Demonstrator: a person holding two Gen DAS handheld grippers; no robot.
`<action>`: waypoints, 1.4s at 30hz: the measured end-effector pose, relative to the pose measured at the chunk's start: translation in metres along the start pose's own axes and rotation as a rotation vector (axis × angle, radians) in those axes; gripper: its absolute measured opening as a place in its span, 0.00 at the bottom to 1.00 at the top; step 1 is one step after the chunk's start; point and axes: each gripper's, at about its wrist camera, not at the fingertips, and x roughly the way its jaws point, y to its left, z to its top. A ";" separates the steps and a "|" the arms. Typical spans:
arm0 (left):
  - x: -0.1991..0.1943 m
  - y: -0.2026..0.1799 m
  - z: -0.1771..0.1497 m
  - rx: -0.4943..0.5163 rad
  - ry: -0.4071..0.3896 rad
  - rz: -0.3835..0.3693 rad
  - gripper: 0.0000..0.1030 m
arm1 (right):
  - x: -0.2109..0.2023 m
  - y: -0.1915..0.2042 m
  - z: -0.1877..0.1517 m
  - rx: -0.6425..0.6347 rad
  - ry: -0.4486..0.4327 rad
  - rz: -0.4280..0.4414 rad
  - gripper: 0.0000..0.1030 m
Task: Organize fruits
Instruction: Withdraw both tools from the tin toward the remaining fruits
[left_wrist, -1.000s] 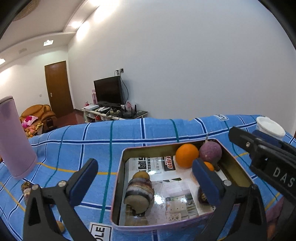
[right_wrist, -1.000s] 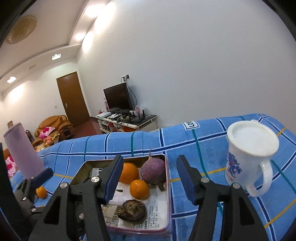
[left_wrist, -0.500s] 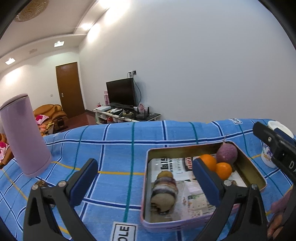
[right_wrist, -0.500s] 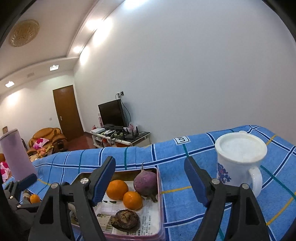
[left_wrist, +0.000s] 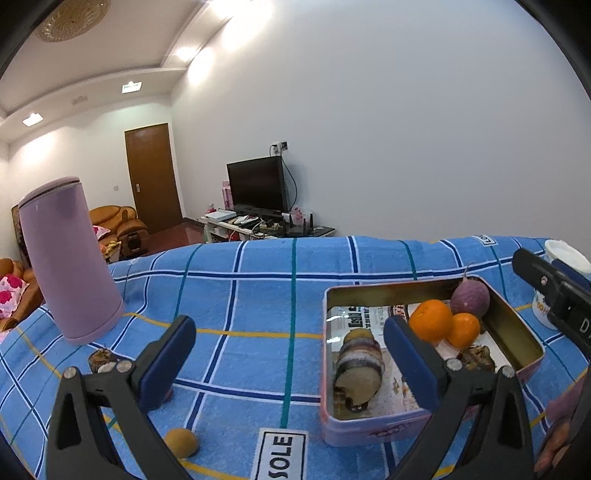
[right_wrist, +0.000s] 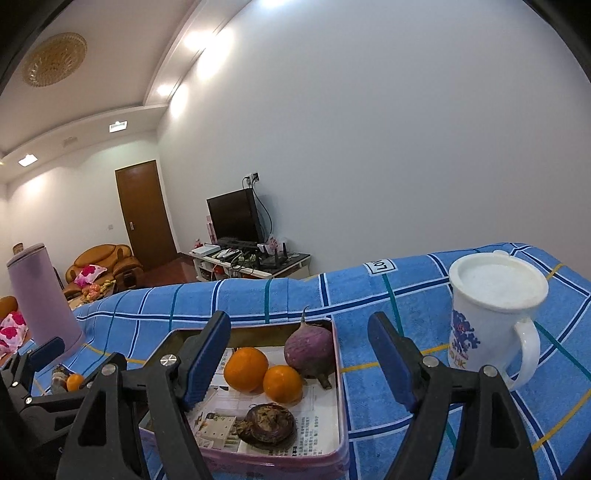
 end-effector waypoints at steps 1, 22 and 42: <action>-0.001 0.001 -0.001 -0.003 0.002 -0.001 1.00 | -0.002 0.000 -0.001 0.002 -0.003 -0.003 0.76; -0.006 0.020 -0.007 -0.038 0.030 -0.008 1.00 | -0.008 0.000 -0.004 0.055 0.008 0.008 0.76; -0.006 0.043 -0.011 -0.068 0.067 -0.004 1.00 | -0.012 0.016 -0.008 0.017 -0.004 0.027 0.76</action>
